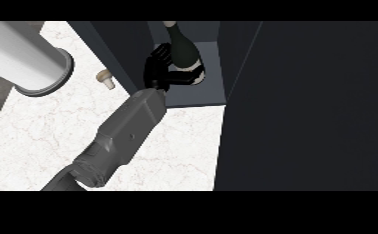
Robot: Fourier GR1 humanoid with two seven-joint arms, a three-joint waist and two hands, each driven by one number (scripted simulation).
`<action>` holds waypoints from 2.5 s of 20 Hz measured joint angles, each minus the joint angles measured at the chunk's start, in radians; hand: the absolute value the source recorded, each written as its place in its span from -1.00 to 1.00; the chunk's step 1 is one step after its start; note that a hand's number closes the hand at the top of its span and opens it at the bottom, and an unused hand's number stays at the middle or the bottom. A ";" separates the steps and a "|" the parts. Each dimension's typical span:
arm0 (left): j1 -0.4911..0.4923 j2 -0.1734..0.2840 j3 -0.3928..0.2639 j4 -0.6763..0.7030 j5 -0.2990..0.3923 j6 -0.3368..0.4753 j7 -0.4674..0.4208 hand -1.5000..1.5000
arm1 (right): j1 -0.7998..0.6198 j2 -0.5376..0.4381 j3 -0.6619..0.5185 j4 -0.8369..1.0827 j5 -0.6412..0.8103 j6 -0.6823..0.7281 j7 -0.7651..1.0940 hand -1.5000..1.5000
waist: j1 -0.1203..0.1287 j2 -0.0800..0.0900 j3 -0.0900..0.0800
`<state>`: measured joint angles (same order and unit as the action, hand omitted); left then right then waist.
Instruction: Pick up the wine, place it into the cabinet and close the cabinet
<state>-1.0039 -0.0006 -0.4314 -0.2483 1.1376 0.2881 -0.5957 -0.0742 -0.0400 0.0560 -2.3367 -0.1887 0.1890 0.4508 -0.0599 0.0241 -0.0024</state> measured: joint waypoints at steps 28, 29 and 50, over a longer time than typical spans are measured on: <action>0.056 0.001 -0.157 -0.152 0.256 0.095 -0.116 -1.00 | -0.049 0.018 0.045 0.057 0.000 0.015 -0.037 -1.00 | -0.078 0.008 0.000; 0.052 0.001 -0.157 -0.152 0.270 0.100 -0.122 -1.00 | -0.051 0.016 0.039 0.056 -0.002 0.015 -0.037 -1.00 | -0.077 0.008 0.000; -0.052 0.001 -0.323 -0.087 0.328 0.200 -0.172 -1.00 | -0.046 0.011 0.036 0.056 -0.015 0.021 -0.035 -1.00 | -0.065 0.006 0.002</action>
<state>-1.0563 0.0001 -0.7541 -0.3355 1.4653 0.4884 -0.7677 -0.1200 -0.0287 0.0924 -2.2807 -0.2033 0.2099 0.4162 -0.1250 0.0303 -0.0008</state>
